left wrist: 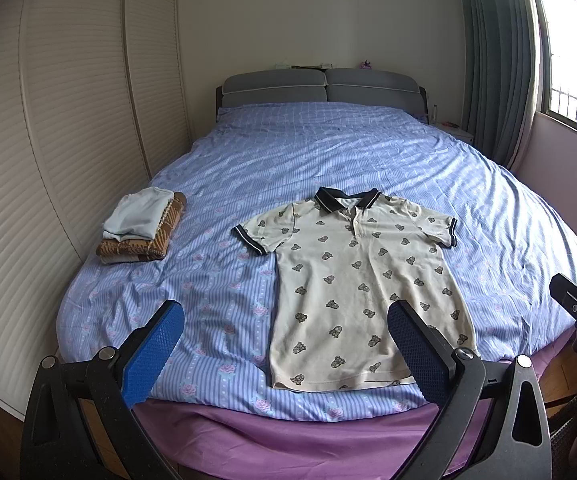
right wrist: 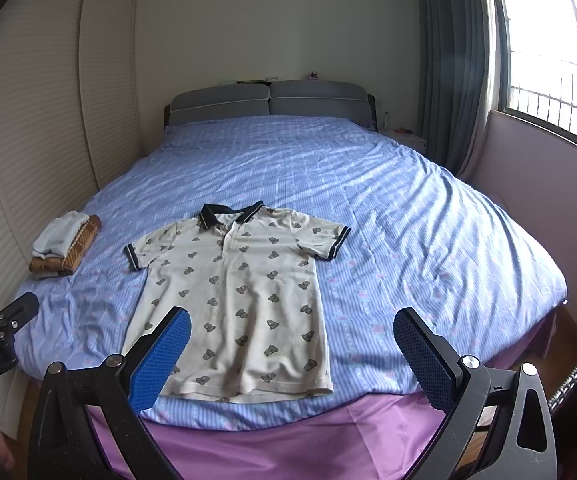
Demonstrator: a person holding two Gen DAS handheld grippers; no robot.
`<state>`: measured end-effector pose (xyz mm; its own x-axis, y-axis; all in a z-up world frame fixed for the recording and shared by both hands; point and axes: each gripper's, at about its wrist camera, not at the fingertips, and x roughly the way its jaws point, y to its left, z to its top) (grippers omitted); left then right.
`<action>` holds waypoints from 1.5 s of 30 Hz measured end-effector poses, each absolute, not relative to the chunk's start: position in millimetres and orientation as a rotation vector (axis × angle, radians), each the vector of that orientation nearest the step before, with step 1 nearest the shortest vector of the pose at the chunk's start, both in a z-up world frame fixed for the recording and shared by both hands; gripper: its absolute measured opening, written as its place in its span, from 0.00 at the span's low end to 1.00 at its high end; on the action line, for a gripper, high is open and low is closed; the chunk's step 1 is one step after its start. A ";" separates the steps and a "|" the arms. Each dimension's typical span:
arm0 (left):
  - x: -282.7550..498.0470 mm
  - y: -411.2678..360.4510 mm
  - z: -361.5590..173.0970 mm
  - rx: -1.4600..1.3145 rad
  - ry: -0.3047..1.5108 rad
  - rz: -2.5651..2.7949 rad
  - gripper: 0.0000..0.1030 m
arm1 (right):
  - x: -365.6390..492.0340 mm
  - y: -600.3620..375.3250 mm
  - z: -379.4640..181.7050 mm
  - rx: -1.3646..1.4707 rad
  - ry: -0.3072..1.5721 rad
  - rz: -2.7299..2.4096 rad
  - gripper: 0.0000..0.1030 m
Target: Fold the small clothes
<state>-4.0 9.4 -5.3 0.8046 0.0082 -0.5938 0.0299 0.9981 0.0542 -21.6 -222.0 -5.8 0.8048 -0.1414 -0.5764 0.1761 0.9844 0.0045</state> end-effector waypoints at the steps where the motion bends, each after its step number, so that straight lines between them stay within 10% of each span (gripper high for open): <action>1: -3.7 9.4 -4.9 0.062 0.636 -0.012 1.00 | -21.7 -222.1 -5.6 0.059 0.612 -0.170 0.99; 45: -4.9 9.9 -6.2 0.063 0.634 -0.009 1.00 | -19.7 -222.7 -8.4 0.067 0.614 -0.168 0.99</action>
<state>-4.9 9.9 -6.2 0.8059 0.0106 -0.5920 0.0277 0.9981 0.0557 -19.7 -222.7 -8.4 0.8042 -0.1368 -0.5784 0.1764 0.9842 0.0125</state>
